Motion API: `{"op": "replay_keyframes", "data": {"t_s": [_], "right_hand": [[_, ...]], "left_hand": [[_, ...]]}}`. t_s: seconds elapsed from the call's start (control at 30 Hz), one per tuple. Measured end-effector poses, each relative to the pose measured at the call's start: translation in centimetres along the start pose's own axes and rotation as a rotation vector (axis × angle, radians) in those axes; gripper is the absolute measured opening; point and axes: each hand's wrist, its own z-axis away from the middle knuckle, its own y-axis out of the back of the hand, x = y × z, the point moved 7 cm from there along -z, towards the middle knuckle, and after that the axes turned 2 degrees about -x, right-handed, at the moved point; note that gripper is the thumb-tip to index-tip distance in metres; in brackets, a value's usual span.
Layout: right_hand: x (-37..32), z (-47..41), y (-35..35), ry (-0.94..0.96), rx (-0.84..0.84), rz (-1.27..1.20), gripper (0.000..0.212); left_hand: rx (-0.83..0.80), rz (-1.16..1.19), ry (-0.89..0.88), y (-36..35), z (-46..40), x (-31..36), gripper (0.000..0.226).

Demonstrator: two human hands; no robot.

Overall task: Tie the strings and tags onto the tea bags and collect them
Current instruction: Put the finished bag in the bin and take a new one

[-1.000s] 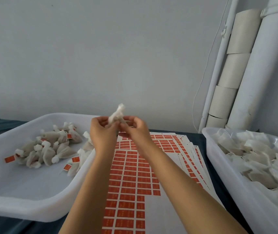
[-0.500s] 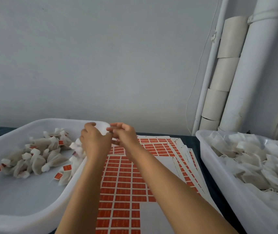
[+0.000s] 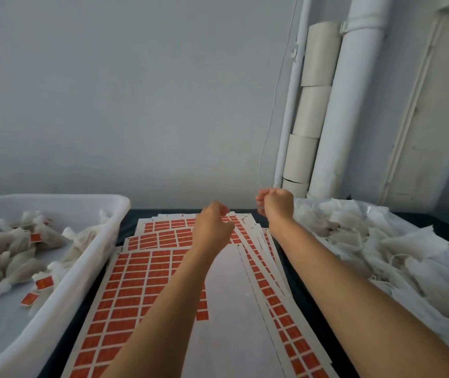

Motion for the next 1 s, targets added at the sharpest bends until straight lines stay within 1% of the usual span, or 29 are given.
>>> {"op": "replay_keyframes", "data": {"t_s": [0.07,0.13,0.17,0.23,0.27,0.33,0.37,0.4,0.43,0.47,0.53,0.57,0.6,0.63,0.7,0.73,0.77,0.83,0.87,0.93,0.97,1.0], "right_hand": [[0.6,-1.9,1.6,0.018,0.057,0.142,0.023],[1.6,-3.6,2.8,-0.022,0.082,0.323,0.022],[2.3,-4.4,3.2,-0.082,0.079,0.450,0.025],[4.0,-5.3,4.0,-0.239,0.051,0.739,0.037],[4.8,-5.8,4.3,-0.297,0.020,0.846,0.043],[6.5,-6.2,4.4,-0.375,-0.062,0.915,0.048],[7.1,-6.4,4.2,-0.380,-0.122,0.895,0.047],[7.7,-6.8,4.1,-0.389,-0.149,0.848,0.047],[7.9,-7.2,3.9,-0.364,-0.159,0.857,0.047],[7.8,-7.2,4.0,-0.369,-0.132,0.850,0.048],[7.5,-6.9,4.7,-0.410,-0.022,0.845,0.049],[7.3,-6.8,4.9,-0.428,0.014,0.804,0.049],[6.9,-6.7,5.4,-0.401,0.066,0.789,0.047],[6.0,-6.4,6.0,-0.337,0.148,0.807,0.041],[3.1,-5.7,7.3,-0.103,0.336,0.855,0.026],[1.6,-5.3,7.6,0.015,0.395,0.833,0.022],[0.1,-4.8,7.5,0.128,0.425,0.770,0.022],[-2.4,-3.6,6.8,0.300,0.404,0.540,0.028],[-3.2,-3.0,6.3,0.331,0.359,0.392,0.031],[-3.9,-1.9,4.8,0.315,0.205,0.103,0.031],[-4.2,-1.0,3.8,0.302,0.114,0.007,0.029],[-4.3,-0.1,2.8,0.284,0.031,-0.027,0.028]], "left_hand": [[-0.047,0.014,-0.011,-1.6,-0.6,0.6,0.035],[-0.071,0.032,0.002,-2.8,-1.0,0.8,0.034],[-0.077,0.042,0.008,-3.3,-1.2,0.8,0.033],[-0.084,0.054,0.011,-4.2,-1.4,0.7,0.033],[-0.087,0.055,0.010,-4.5,-1.5,0.5,0.033],[-0.087,0.056,0.009,-5.0,-1.6,0.2,0.032],[-0.085,0.060,0.007,-5.2,-1.6,-0.1,0.032],[-0.084,0.066,0.006,-5.4,-1.7,-0.3,0.032],[-0.084,0.073,0.005,-5.5,-1.8,-0.4,0.032],[-0.087,0.080,0.004,-5.7,-1.9,-0.6,0.032],[-0.090,0.091,0.002,-5.9,-1.9,-0.7,0.032],[-0.090,0.096,0.003,-5.9,-1.9,-0.8,0.031],[-0.092,0.100,0.006,-5.9,-1.8,-0.9,0.031],[-0.095,0.105,0.008,-5.8,-1.7,-0.9,0.031],[-0.093,0.126,0.008,-5.6,-1.6,-1.0,0.030],[-0.091,0.143,0.007,-5.4,-1.6,-0.9,0.029],[-0.090,0.163,0.007,-5.1,-1.5,-0.9,0.028],[-0.085,0.231,0.009,-4.4,-1.3,-1.0,0.027],[-0.080,0.276,0.009,-4.0,-1.1,-1.1,0.026],[-0.051,0.339,-0.015,-2.8,-0.6,-1.2,0.026],[-0.025,0.344,-0.044,-2.1,-0.2,-1.2,0.029],[-0.003,0.342,-0.079,-1.4,0.1,-1.1,0.033]]}}
